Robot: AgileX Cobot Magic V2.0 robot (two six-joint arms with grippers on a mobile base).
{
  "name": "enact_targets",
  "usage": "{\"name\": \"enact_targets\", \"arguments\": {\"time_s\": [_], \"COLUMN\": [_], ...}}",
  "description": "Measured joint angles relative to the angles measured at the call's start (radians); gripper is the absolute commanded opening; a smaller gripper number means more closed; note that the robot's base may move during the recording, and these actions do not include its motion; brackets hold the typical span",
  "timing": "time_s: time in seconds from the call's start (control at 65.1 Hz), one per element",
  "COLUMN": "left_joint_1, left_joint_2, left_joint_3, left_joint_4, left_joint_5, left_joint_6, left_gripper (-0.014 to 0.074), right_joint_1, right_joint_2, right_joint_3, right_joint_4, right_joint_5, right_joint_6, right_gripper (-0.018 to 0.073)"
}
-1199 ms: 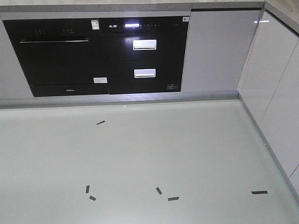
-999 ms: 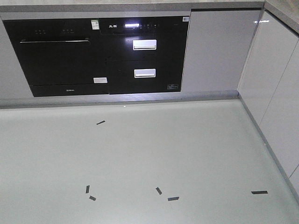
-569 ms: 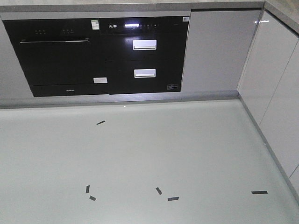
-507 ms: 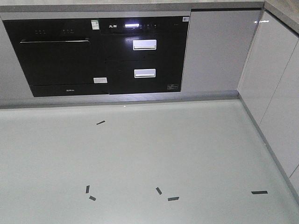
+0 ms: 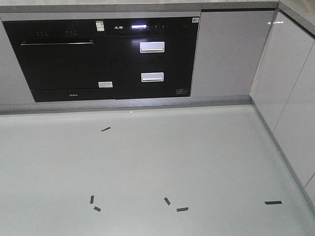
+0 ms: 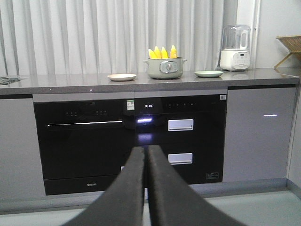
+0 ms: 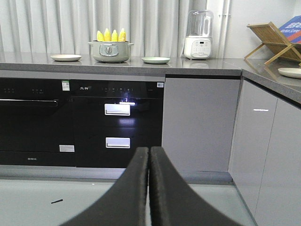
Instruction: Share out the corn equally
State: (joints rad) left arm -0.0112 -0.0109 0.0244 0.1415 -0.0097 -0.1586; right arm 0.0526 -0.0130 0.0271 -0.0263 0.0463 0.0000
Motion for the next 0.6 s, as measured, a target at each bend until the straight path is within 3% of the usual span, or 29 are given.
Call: {"name": "enact_targets", "arguments": {"time_s": [0.599], "left_joint_1": [0.000], "left_joint_2": [0.000], "left_joint_3": [0.000], "left_joint_4": [0.000], "left_joint_5": [0.000], "left_joint_6": [0.000], "left_gripper": [-0.0006], "right_joint_1": [0.000], "right_joint_2": [0.000], "right_joint_3": [0.000], "right_joint_4": [0.000], "right_joint_5": [0.000], "right_joint_6": [0.000], "right_gripper": [-0.0003]}}
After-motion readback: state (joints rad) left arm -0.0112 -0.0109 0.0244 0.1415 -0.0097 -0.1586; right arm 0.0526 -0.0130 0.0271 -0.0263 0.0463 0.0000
